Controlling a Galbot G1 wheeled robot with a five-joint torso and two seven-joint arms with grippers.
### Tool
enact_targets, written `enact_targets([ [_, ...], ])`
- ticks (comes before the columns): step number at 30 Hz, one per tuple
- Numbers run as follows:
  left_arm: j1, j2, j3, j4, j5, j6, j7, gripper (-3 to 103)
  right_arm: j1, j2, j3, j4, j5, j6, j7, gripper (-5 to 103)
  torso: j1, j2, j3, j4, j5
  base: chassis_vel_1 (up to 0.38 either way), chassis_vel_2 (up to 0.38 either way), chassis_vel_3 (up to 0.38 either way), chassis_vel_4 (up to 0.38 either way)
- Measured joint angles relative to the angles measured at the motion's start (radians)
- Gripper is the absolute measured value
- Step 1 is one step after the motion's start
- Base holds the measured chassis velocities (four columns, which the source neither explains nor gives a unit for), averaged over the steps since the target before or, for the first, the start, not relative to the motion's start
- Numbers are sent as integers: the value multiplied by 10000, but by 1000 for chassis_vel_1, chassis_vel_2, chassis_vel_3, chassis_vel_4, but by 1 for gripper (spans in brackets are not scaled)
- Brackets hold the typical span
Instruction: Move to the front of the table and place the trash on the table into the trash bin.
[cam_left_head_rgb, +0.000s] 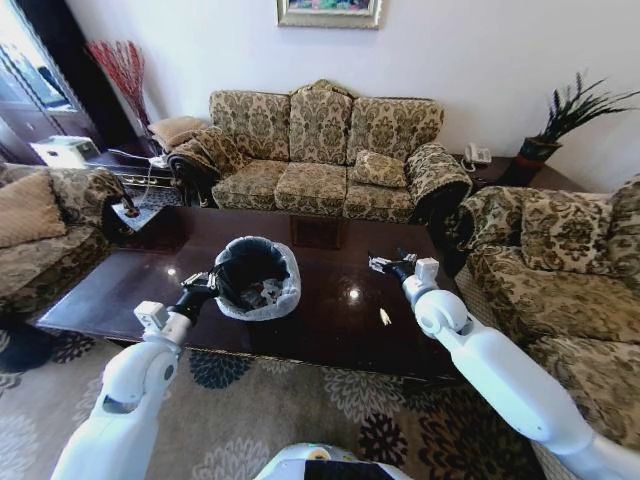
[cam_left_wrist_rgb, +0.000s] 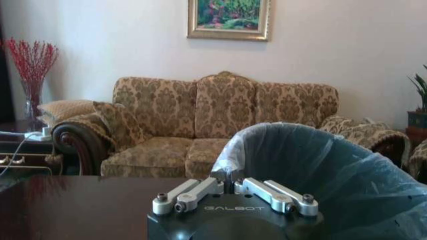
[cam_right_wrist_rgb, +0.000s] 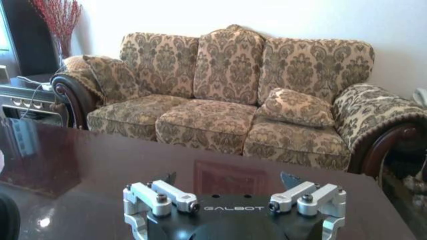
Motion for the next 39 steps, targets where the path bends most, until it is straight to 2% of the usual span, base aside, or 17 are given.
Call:
enact_targets([
  [13,3,0,0,3,0,-3,-1,2,-1,0,2,1,-1,0,0,100,0,0,0,1,-1,0,0,0,0],
  [16,112,0,13,-20,-29,-283,22,2,-175,76,155,84,-104,5,-4,100,1,0,0,2,-4,0,0,0,0],
  [17,132,0,16,-30,-31,-345,28,2,-393,171,307,174,-229,20,-20,100,2,0,0,4,-3,0,0,0,0],
  [19,381,5,72,-246,-61,-1051,136,2,-1206,545,947,553,-748,113,-85,100,2,0,1,1,-3,0,0,0,0],
  [23,507,-31,81,-358,-202,-1502,285,2,-2299,1039,1788,1050,-1437,246,-188,100,-3,1,-3,0,-1,0,0,0,0],
  [32,441,-41,70,-357,-424,-1422,330,2,-4486,2031,3496,2050,-2820,497,-384,100,0,0,-1,2,-2,0,0,0,0],
  [35,436,-18,73,-327,-366,-1497,454,2,-5351,2424,4158,2439,-3366,595,-457,100,-2,1,-2,-4,0,0,0,0,0],
  [39,409,24,79,-221,-295,-1522,537,2,-5443,2465,4232,2486,-3433,607,-468,100,-2,0,-1,1,-1,0,0,0,0],
])
